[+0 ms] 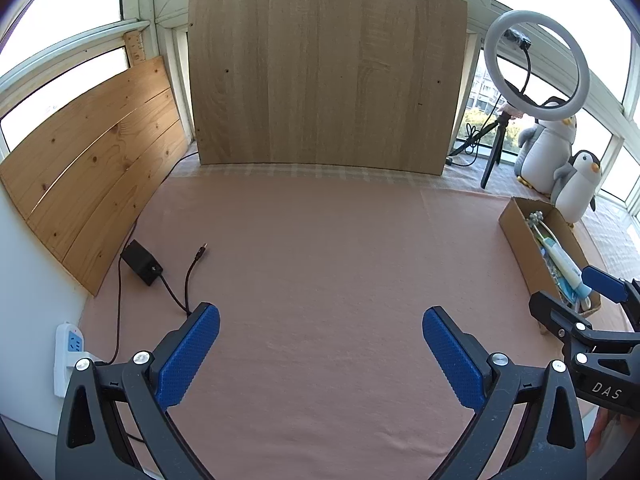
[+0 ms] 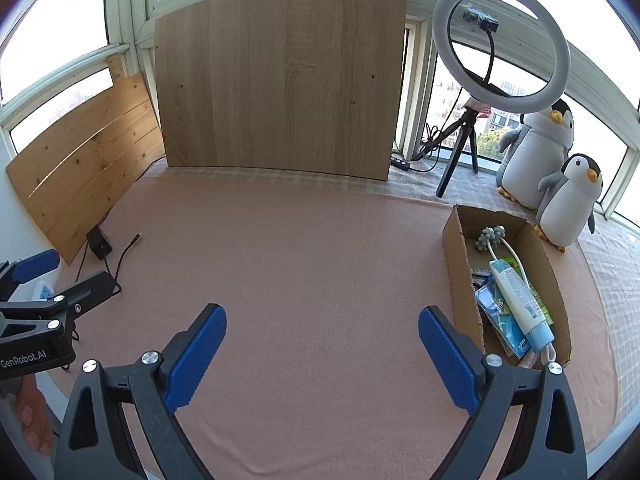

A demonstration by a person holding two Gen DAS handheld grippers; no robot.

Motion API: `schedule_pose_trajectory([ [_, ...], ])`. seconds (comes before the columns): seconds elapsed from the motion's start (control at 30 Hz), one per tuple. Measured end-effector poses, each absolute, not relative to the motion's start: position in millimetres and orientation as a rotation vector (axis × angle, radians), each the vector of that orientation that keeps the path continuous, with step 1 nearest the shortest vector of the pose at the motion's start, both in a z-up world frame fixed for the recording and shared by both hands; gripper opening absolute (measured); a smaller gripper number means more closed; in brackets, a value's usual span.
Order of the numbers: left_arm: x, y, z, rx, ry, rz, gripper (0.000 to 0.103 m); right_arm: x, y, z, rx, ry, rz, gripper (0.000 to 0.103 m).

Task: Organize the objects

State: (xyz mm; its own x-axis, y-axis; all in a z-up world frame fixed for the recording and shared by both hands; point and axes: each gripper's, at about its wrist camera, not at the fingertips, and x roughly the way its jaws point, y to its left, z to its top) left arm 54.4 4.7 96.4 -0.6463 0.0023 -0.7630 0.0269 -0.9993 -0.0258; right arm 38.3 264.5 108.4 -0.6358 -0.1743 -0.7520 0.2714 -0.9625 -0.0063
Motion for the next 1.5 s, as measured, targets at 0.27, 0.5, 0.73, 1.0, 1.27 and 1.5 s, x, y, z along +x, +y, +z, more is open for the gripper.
schedule_pose_trajectory([
  [0.27, 54.1, 6.8, 96.9, 1.319, 0.053, -2.841, 0.103, 37.9, 264.8, 107.5, 1.195, 0.175, -2.628, 0.095],
  [0.5, 53.7, 7.2, 96.0, 1.322, 0.052, -2.84, 0.103, 37.8, 264.6, 107.4, 1.194, 0.174, -2.63, 0.095],
  [0.73, 53.1, 6.8, 94.3, 1.324, 0.054, -2.841, 0.103, 37.5, 263.2, 106.7, 1.193, 0.181, -2.628, 0.095],
  [1.0, 51.3, 5.8, 93.5, 1.328, 0.052, -2.839, 0.103, 36.7, 262.8, 106.3, 1.194, 0.183, -2.627, 0.095],
  [1.27, 49.6, 5.4, 93.3, 1.334, 0.053, -2.837, 0.103, 35.8, 262.9, 105.9, 1.198, 0.185, -2.628, 0.095],
  [1.5, 49.3, 6.2, 93.0, 1.335, 0.053, -2.836, 0.103, 34.5, 262.7, 105.6, 1.2, 0.185, -2.627, 0.095],
])
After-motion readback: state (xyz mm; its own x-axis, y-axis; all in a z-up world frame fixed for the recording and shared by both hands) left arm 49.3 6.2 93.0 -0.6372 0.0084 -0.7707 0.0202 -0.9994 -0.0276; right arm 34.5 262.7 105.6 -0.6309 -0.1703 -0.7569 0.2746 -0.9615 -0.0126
